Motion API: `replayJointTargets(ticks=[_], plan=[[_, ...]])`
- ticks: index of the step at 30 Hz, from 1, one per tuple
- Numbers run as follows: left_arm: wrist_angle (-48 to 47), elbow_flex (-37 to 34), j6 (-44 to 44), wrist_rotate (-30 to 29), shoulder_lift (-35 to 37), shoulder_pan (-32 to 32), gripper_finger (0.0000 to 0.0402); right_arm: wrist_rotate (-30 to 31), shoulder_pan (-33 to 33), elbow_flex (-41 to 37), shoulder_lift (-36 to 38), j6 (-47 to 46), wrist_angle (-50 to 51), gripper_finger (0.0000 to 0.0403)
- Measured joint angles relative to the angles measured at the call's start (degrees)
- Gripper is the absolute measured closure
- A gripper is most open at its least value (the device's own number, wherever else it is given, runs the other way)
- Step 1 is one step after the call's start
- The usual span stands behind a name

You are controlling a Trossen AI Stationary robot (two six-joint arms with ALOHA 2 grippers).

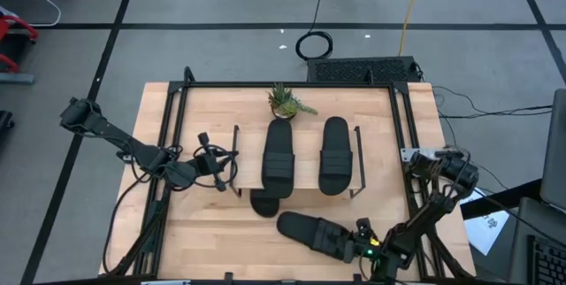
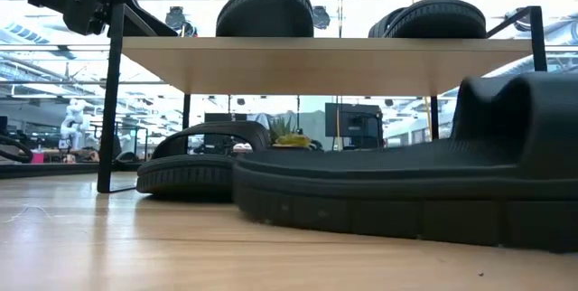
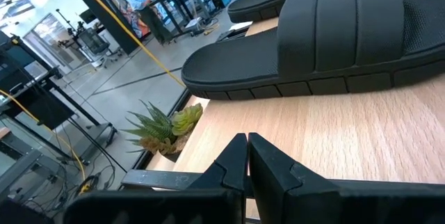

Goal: Pick and place slides into the shelf
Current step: Put the black sandal under the shelf

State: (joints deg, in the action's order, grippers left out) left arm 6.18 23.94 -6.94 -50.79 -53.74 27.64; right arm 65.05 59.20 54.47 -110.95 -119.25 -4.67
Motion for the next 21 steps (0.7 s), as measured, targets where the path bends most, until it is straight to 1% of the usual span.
replayJointTargets(ticks=[2,7,12,17,19,21], plan=[[0.0,0.0,0.2,0.0,0.0,0.0,0.0378,0.3,-0.3,0.6,-0.9,-0.1,0.1,0.0402],[-0.1,0.0,0.3,0.0,0.0,0.0,0.0378,-0.3,0.5,0.6,-0.3,0.2,0.8,0.0402],[-0.1,0.0,0.4,0.0,0.0,0.0,0.0378,-0.7,1.8,0.6,1.2,6.7,0.2,0.0402],[-0.1,0.0,0.2,0.0,0.0,0.0,0.0378,-1.3,1.9,0.6,1.7,10.2,0.2,0.0399],[-0.2,0.0,0.2,0.0,0.0,0.0,0.0378,-2.3,1.8,0.6,1.8,10.4,0.2,0.0398],[-0.3,0.0,0.2,0.0,0.0,0.0,0.0378,-4.5,1.7,0.6,1.9,11.3,0.2,0.0397]])
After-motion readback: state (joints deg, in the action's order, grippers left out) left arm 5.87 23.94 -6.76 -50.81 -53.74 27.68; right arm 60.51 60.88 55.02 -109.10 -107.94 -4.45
